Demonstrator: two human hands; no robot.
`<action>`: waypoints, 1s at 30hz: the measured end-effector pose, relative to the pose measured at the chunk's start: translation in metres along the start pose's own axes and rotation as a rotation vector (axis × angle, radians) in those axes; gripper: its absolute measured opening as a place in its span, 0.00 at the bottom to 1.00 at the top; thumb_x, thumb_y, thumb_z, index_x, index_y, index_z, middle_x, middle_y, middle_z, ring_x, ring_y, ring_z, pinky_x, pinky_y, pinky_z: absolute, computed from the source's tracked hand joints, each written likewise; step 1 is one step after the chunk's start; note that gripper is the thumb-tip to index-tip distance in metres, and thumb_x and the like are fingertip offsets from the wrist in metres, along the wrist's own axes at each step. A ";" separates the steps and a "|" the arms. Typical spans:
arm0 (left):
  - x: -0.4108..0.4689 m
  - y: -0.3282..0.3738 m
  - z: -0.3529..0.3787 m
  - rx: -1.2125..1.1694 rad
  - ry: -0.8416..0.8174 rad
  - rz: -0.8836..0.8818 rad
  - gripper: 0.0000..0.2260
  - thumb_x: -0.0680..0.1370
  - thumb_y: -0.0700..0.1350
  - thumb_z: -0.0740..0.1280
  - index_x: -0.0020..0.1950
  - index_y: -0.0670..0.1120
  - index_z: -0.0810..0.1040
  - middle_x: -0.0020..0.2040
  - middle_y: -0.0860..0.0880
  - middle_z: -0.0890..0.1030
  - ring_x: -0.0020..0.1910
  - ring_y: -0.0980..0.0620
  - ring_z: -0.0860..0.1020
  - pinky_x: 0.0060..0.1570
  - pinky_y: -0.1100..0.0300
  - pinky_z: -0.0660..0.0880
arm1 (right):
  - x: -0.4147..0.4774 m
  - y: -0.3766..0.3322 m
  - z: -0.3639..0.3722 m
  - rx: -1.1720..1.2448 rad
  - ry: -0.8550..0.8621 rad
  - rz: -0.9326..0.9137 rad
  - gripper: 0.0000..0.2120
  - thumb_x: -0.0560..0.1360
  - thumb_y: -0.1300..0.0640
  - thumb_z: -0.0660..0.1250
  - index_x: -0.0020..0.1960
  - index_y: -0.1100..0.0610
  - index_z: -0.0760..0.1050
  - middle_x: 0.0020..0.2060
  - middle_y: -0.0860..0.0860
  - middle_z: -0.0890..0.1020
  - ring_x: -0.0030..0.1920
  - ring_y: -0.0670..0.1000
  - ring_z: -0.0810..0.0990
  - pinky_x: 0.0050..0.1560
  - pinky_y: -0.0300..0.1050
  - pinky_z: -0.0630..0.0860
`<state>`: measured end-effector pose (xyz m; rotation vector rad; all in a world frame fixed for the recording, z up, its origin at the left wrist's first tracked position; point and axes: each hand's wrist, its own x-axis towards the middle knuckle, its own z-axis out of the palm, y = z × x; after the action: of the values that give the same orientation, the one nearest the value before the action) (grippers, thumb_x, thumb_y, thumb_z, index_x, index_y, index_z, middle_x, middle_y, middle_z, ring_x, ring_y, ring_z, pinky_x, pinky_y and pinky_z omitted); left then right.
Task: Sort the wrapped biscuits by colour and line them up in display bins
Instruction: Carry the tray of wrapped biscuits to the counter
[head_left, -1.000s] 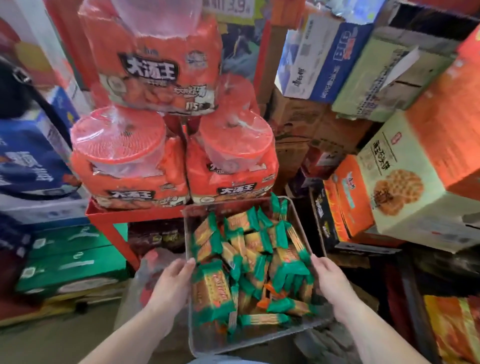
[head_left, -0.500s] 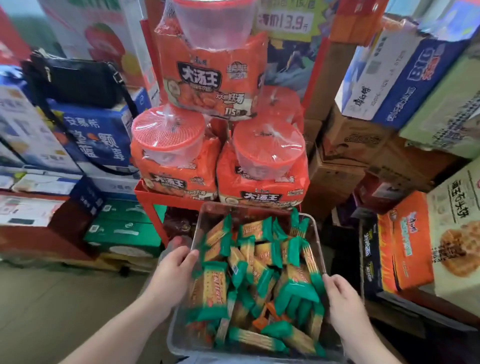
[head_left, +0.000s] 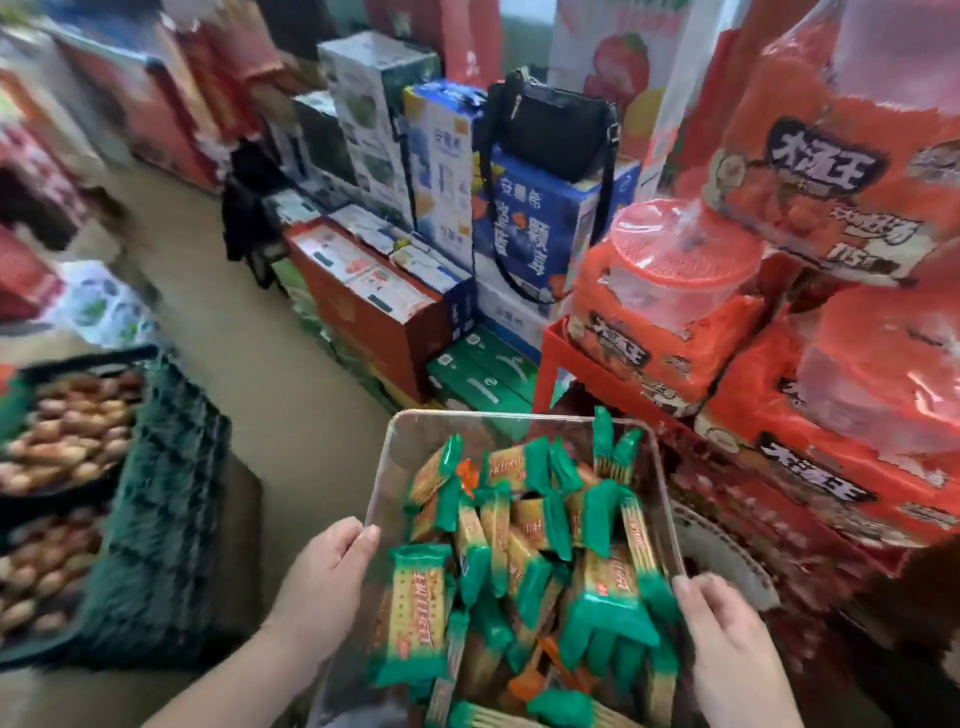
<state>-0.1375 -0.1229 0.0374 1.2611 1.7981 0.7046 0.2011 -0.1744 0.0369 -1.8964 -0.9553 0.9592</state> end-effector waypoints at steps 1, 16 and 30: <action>0.003 -0.007 -0.010 -0.010 0.026 -0.018 0.18 0.84 0.48 0.61 0.36 0.44 0.68 0.27 0.52 0.70 0.29 0.53 0.67 0.34 0.52 0.62 | 0.008 -0.013 0.012 -0.024 -0.033 -0.027 0.14 0.80 0.57 0.67 0.39 0.64 0.75 0.31 0.59 0.74 0.32 0.50 0.71 0.33 0.37 0.66; 0.189 -0.069 -0.231 0.017 0.283 -0.045 0.19 0.84 0.47 0.61 0.34 0.43 0.65 0.27 0.52 0.67 0.28 0.57 0.68 0.30 0.61 0.60 | 0.117 -0.163 0.305 -0.036 -0.325 -0.142 0.17 0.81 0.53 0.67 0.35 0.59 0.70 0.28 0.54 0.70 0.32 0.52 0.69 0.36 0.45 0.63; 0.363 -0.114 -0.362 0.029 0.434 -0.165 0.19 0.83 0.48 0.62 0.33 0.44 0.68 0.31 0.50 0.74 0.31 0.53 0.72 0.32 0.56 0.67 | 0.226 -0.293 0.530 -0.202 -0.492 -0.201 0.18 0.80 0.48 0.67 0.36 0.57 0.72 0.26 0.55 0.73 0.28 0.55 0.71 0.34 0.46 0.65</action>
<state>-0.5653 0.1810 0.0244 1.0147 2.2390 0.9108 -0.2369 0.3011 0.0190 -1.7095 -1.5486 1.2735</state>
